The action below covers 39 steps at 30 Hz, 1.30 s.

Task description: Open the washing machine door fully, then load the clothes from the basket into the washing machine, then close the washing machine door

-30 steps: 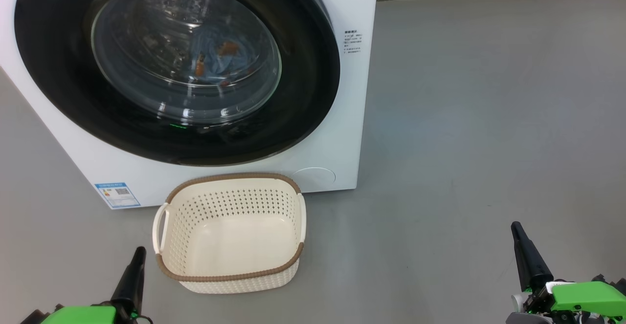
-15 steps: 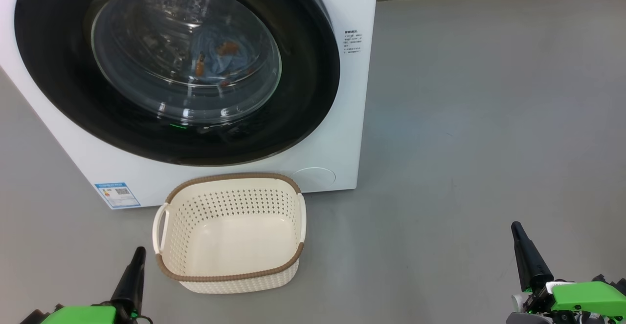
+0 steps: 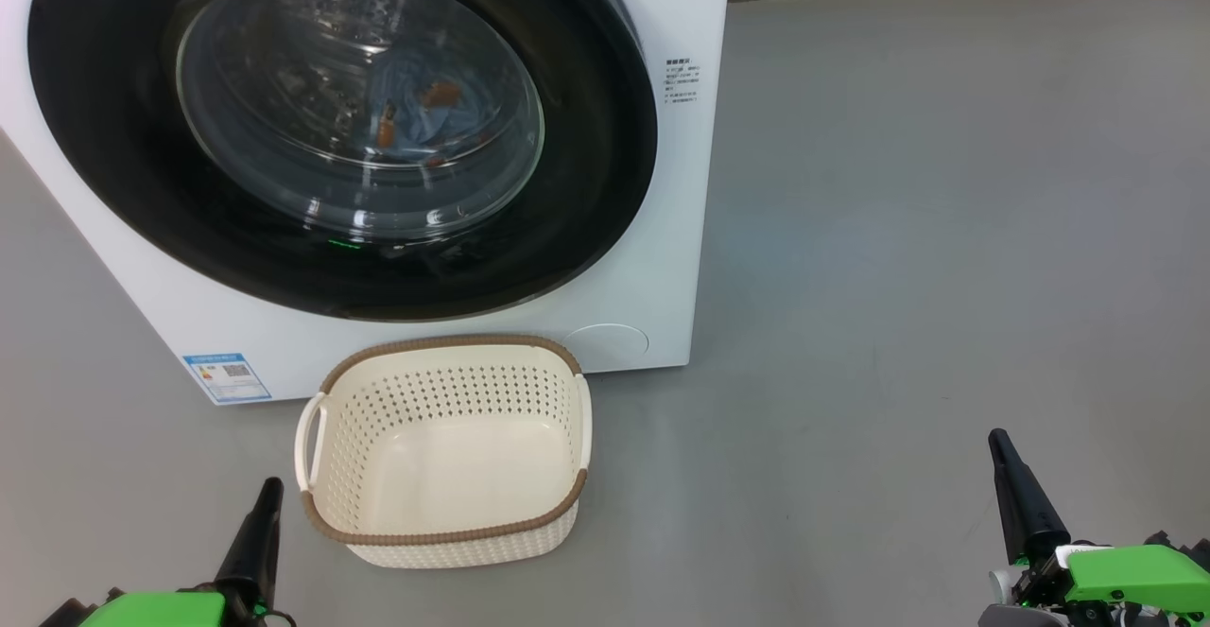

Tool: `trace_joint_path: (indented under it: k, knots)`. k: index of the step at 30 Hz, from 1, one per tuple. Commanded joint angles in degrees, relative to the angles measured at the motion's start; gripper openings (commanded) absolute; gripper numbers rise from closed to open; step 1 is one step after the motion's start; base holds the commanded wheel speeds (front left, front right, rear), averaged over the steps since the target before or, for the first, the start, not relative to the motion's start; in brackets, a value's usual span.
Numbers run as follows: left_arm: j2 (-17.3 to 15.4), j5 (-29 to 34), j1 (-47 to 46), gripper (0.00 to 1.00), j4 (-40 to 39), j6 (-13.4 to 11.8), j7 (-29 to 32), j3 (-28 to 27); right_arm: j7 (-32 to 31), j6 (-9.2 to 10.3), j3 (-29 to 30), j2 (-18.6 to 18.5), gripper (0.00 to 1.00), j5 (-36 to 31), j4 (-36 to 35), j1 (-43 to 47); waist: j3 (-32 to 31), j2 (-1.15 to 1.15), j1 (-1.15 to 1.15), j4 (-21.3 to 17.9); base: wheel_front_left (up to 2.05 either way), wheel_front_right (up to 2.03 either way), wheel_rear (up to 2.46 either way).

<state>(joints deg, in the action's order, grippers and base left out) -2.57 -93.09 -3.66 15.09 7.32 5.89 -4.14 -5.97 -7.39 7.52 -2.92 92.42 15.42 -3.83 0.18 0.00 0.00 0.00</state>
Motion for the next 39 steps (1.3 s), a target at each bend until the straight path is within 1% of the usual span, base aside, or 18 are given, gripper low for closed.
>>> trace_joint_path:
  k: [1,39]
  knots:
    - [-0.65,0.57,-2.49,0.00,-1.06,0.17,0.25,-1.95,-0.36,-0.10,-1.19,-0.14,0.00,-0.10,-1.41,-2.34,0.00,0.00,0.00,0.00,0.00,0.00,0.00]
    - [-0.51,0.75,-2.51,0.00,-1.06,0.17,0.42,-2.16,-0.45,-0.10,-1.08,-0.06,0.00,-0.20,-1.40,-2.35,0.00,0.00,0.00,0.00,0.00,0.00,0.00]
